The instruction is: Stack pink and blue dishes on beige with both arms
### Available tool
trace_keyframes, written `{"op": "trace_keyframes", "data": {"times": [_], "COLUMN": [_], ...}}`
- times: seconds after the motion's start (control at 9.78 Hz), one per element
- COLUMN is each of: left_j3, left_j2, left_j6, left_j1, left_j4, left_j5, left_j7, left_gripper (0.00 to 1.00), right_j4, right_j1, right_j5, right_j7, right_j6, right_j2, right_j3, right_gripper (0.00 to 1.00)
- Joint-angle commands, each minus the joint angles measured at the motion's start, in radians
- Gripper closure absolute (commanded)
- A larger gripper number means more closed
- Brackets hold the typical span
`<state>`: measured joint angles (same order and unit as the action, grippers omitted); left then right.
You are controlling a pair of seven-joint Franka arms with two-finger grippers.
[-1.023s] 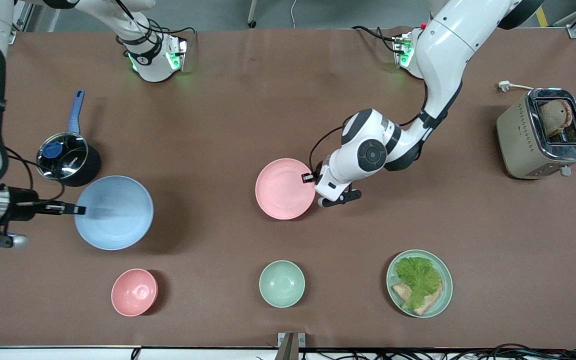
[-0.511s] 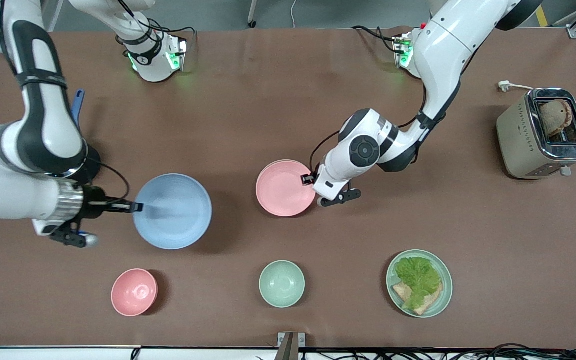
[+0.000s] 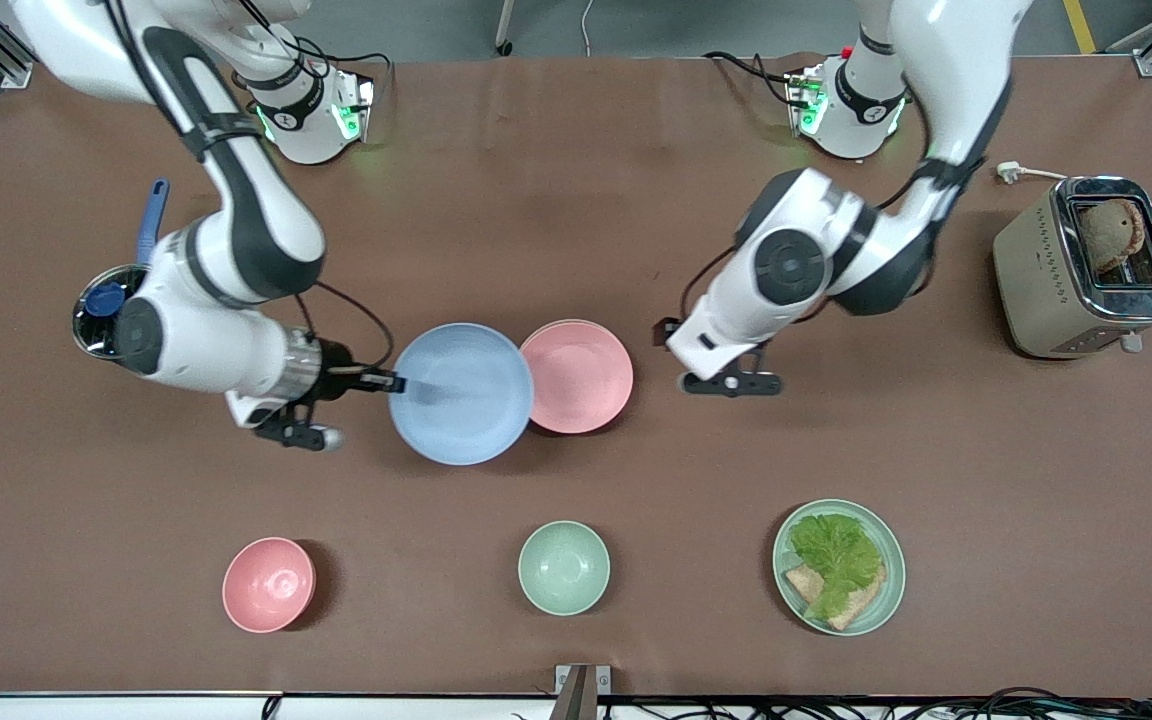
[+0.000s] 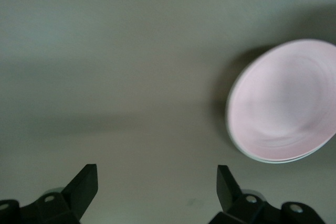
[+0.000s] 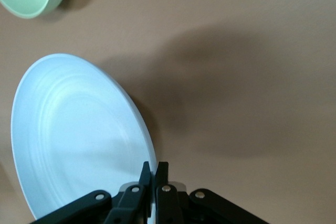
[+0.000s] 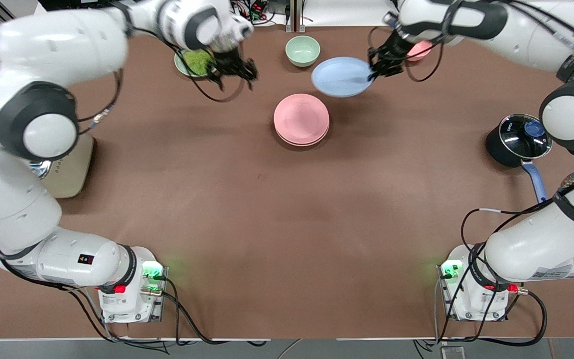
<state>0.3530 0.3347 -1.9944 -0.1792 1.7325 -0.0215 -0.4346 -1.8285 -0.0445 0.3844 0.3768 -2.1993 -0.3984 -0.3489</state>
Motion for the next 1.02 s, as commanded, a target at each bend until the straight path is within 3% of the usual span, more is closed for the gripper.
{"op": "trace_keyframes", "data": {"times": [0.0, 0.2, 0.41, 0.61, 0.82, 0.92], "left_j3": [-0.102, -0.185, -0.195, -0.195, -0.218, -0.230], "left_j2": [-0.133, -0.234, -0.342, -0.428, -0.436, -0.415], "left_j6": [0.029, 0.029, 0.130, 0.245, 0.281, 0.301], "left_j1": [-0.003, 0.009, 0.058, 0.096, 0.110, 0.110], "left_j4": [0.029, 0.007, 0.009, 0.018, -0.016, -0.090], "left_j5": [-0.014, -0.014, -0.014, -0.015, -0.012, -0.005], "left_j7": [0.178, 0.290, 0.315, 0.345, 0.395, 0.393], "left_gripper": [0.00, 0.00, 0.00, 0.00, 0.00, 0.00], "right_j4": [-0.101, -0.167, -0.251, -0.264, -0.277, -0.290], "right_j1": [0.008, -0.035, -0.041, -0.061, -0.080, -0.080], "right_j5": [-0.018, -0.019, -0.021, -0.021, -0.022, -0.022], "right_j7": [0.129, 0.163, 0.160, 0.160, 0.160, 0.159], "right_j6": [-0.164, -0.310, -0.442, -0.514, -0.548, -0.578], "right_j2": [0.017, -0.007, -0.019, -0.060, -0.074, -0.085], "right_j3": [-0.121, -0.151, -0.173, -0.174, -0.174, -0.174], "right_gripper": [0.99, 0.99, 0.99, 0.98, 0.98, 0.98]}}
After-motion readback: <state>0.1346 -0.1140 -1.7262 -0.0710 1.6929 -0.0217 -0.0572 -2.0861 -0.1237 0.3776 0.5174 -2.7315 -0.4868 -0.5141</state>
